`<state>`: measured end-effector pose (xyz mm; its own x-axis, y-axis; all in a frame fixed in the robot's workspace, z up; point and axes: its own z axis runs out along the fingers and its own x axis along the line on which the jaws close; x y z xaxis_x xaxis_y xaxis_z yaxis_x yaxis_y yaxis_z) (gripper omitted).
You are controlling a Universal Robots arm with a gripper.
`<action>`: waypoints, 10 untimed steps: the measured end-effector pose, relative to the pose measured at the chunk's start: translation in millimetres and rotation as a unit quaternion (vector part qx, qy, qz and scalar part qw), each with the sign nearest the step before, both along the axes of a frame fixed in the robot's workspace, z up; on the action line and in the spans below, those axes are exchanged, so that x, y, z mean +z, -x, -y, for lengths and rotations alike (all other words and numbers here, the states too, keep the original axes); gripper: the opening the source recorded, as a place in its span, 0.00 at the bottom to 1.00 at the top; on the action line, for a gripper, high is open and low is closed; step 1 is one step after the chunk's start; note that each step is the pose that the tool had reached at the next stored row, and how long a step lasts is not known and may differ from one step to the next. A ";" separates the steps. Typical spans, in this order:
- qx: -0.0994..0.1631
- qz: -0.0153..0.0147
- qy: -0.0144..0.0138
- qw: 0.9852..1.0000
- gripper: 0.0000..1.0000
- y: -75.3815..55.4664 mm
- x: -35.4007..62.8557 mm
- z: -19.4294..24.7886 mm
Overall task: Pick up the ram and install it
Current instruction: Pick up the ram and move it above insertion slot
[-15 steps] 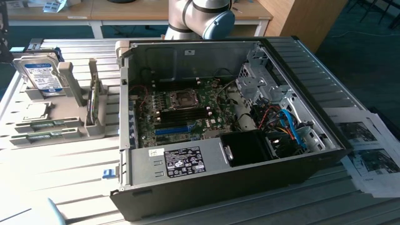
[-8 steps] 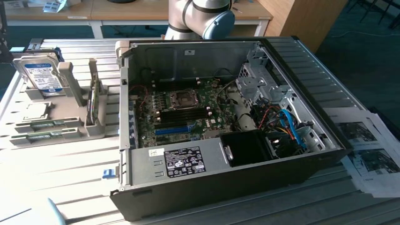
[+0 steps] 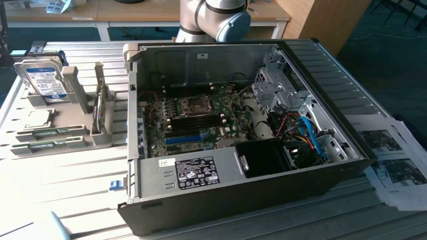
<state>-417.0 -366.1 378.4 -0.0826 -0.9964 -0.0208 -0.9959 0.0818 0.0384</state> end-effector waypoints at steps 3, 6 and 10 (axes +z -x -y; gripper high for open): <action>0.002 0.000 0.000 1.000 0.10 0.0 0.0 0.0; 0.035 0.000 0.000 0.999 0.10 0.0 -0.1 0.0; 0.035 0.012 0.000 0.999 0.10 0.0 -0.1 0.0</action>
<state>-417.0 -366.1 378.3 -0.0124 -0.9997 -0.0213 -0.9998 0.0121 0.0140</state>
